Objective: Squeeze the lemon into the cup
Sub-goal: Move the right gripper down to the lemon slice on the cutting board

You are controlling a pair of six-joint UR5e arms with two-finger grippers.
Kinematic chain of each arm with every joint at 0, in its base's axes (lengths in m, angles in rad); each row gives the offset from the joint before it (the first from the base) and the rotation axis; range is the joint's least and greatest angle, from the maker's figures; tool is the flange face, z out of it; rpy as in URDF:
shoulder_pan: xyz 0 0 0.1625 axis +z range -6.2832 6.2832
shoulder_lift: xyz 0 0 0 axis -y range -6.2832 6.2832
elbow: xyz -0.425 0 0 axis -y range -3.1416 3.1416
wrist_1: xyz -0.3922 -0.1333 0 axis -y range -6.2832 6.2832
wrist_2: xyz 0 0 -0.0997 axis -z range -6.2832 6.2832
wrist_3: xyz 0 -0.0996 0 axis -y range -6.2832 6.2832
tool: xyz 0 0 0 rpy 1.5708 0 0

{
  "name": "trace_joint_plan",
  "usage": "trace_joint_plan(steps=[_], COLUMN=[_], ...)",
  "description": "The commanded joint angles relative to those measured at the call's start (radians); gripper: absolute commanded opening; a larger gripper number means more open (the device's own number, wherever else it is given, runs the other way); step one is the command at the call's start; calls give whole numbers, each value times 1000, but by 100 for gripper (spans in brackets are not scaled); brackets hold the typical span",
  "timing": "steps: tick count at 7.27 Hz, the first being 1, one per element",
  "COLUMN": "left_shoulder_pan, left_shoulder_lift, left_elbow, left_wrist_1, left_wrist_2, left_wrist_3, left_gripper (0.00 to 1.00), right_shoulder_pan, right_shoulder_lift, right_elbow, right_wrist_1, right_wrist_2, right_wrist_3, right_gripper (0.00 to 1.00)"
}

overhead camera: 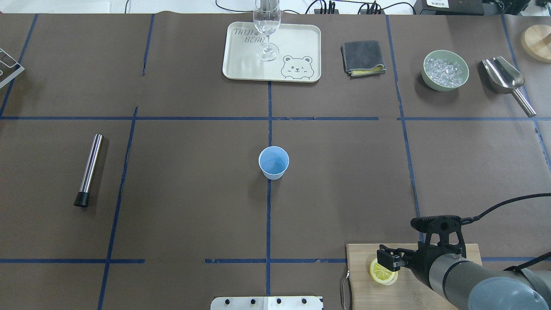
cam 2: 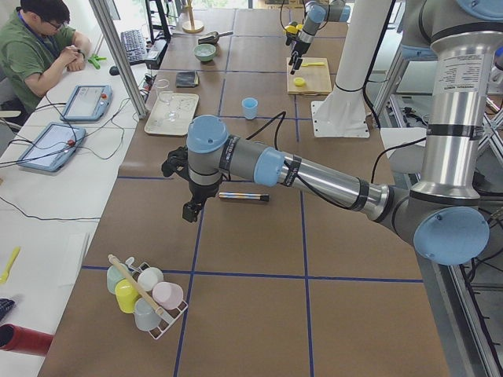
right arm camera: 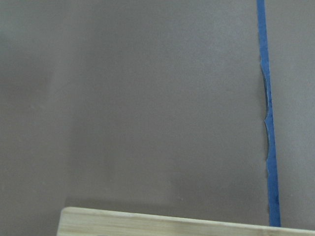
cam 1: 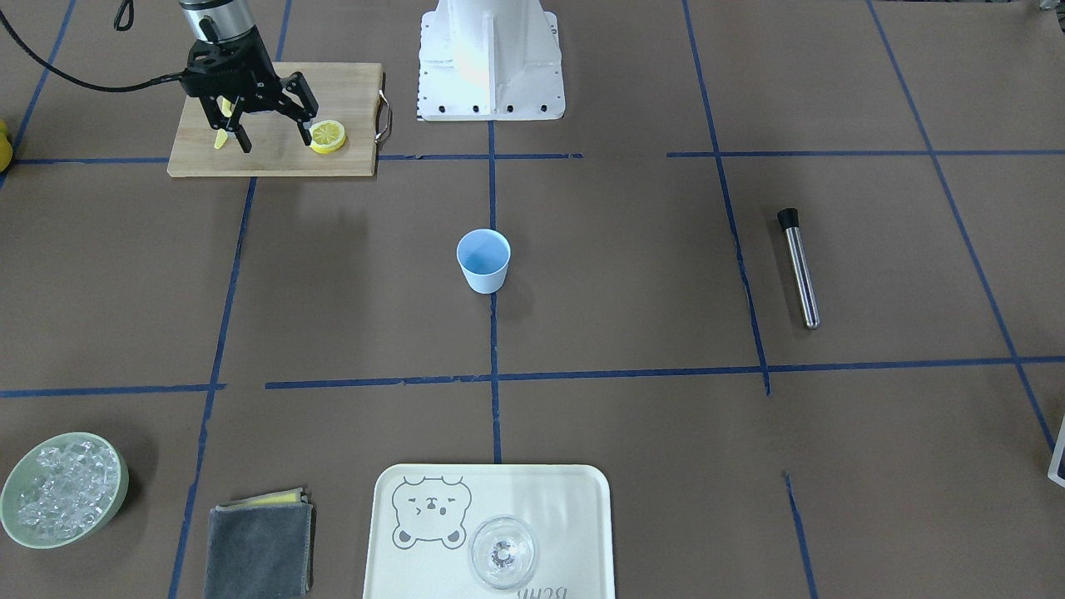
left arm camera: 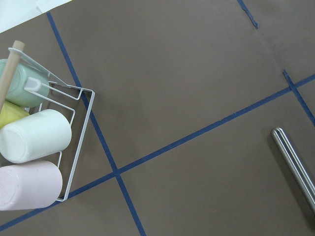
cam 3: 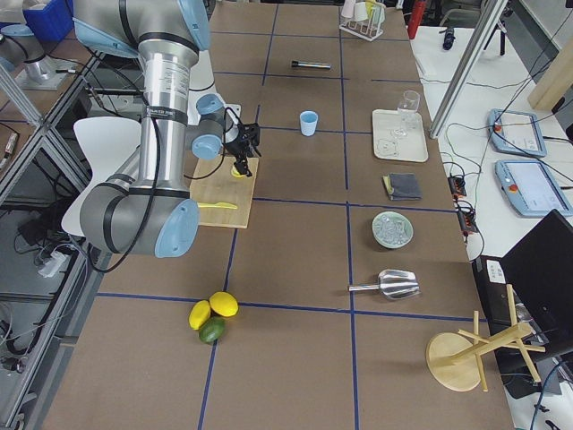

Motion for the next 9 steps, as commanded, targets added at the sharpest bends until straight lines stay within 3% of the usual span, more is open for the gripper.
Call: trace_joint_plan(steps=[1, 3, 5, 9], left_shoulder_pan=[0, 0, 0, 0], left_shoulder_lift=[2, 5, 11, 12], left_elbow=[-1, -3, -11, -6], left_wrist_1=[0, 0, 0, 0], left_wrist_2=[1, 1, 1, 1], left_wrist_3=[0, 0, 2, 3], left_gripper=[100, 100, 100, 100], right_shoulder_pan=[-41, -63, -66, -67], right_shoulder_lift=[38, 61, 151, 133], right_elbow=[-6, -20, -52, -57], right_wrist_1=[-55, -64, -171, -157], right_wrist_2=[-27, -35, -35, -34], right_wrist_3=[10, 10, 10, 40], right_gripper=[100, 100, 100, 100])
